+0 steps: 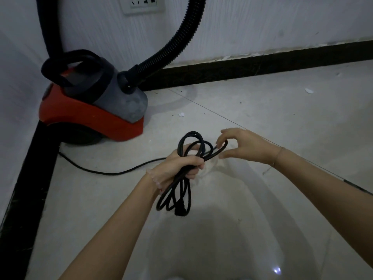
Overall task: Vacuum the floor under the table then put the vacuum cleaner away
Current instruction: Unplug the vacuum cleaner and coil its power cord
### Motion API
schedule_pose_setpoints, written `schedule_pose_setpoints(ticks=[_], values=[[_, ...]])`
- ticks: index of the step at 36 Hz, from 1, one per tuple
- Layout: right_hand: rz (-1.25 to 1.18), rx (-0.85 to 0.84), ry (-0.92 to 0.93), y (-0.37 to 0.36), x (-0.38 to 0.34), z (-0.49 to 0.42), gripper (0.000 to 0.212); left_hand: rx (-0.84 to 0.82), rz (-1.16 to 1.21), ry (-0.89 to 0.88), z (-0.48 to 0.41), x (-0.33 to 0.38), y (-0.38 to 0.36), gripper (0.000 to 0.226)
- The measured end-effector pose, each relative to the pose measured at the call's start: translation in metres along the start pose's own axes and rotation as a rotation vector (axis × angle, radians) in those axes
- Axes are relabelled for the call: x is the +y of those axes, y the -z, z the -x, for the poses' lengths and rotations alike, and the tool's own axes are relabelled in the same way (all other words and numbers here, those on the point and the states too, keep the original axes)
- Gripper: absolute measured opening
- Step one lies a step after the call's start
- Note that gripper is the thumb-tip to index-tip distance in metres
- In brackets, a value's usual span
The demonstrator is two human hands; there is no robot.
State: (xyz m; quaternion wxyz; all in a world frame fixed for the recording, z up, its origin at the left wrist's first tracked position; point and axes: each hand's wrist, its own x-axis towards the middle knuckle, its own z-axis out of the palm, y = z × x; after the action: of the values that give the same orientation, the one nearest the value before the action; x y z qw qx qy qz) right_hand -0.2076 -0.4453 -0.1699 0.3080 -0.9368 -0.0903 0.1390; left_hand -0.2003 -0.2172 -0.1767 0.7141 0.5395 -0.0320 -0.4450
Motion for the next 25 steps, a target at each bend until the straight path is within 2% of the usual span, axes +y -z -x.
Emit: schedule_pose_setpoints(ticks=[3, 5, 7, 9, 11, 13, 17, 20, 22, 25], values=[[-0.211, 0.015, -0.065, -0.008, -0.006, -0.008, 0.017, -0.143, 0.217, -0.157, 0.019, 0.006, 0.016, 0.039], [-0.463, 0.027, -0.094, -0.016, -0.017, -0.016, 0.008, -0.184, 0.333, -0.263, 0.030, 0.013, 0.025, 0.035], [-0.672, 0.026, -0.110, -0.026, -0.033, -0.022, 0.003, -0.133, 0.426, -0.334, 0.037, 0.019, 0.033, 0.038], [-0.796, -0.012, -0.107, -0.040, -0.051, -0.028, 0.016, -0.072, 0.493, -0.382, 0.045, 0.023, 0.042, 0.039], [-0.822, -0.029, -0.112, -0.053, -0.068, -0.038, 0.042, -0.095, 0.559, -0.395, 0.054, 0.024, 0.052, 0.026], [-0.791, 0.011, -0.124, -0.061, -0.085, -0.051, 0.064, -0.201, 0.629, -0.386, 0.063, 0.023, 0.060, 0.009], [-0.727, 0.051, -0.029, -0.064, -0.122, -0.088, 0.087, -0.289, 0.716, -0.314, 0.080, 0.020, 0.070, 0.015], [-0.701, 0.012, 0.114, -0.062, -0.155, -0.117, 0.092, -0.314, 0.755, -0.271, 0.087, 0.017, 0.080, 0.033], [-0.751, 0.022, 0.131, -0.064, -0.174, -0.136, 0.090, -0.297, 0.762, -0.267, 0.092, 0.016, 0.091, 0.038], [-0.777, 0.037, 0.085, -0.067, -0.192, -0.159, 0.069, -0.261, 0.803, -0.348, 0.105, 0.020, 0.108, 0.019]])
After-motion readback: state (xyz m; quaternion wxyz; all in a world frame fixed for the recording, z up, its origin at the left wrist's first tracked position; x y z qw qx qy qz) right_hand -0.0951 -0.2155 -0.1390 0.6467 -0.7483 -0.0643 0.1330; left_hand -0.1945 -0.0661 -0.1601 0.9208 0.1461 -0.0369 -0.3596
